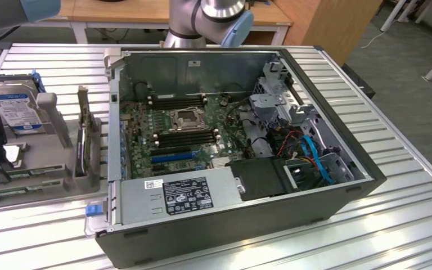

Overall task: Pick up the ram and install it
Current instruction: 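Pick up the ram and move it above insertion slot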

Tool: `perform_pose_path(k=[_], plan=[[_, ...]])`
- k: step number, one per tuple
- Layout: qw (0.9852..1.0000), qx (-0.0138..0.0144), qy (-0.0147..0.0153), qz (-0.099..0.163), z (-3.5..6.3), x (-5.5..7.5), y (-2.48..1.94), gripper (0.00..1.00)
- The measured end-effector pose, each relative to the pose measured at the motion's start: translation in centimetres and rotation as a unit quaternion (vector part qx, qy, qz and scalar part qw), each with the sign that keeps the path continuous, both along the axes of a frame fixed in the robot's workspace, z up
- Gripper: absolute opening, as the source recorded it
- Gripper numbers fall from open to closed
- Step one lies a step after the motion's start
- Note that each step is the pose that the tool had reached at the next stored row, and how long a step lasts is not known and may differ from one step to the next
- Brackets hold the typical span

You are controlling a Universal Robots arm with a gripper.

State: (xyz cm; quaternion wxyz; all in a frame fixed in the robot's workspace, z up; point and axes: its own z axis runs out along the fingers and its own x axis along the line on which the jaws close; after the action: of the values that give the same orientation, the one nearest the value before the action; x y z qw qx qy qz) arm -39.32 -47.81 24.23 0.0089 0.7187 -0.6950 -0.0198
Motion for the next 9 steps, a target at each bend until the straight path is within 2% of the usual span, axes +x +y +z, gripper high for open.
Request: perform_pose_path(k=[9], plan=[[1.0, 0.0, 0.0, 0.0, -0.43, 0.0, -0.05, 0.3]])
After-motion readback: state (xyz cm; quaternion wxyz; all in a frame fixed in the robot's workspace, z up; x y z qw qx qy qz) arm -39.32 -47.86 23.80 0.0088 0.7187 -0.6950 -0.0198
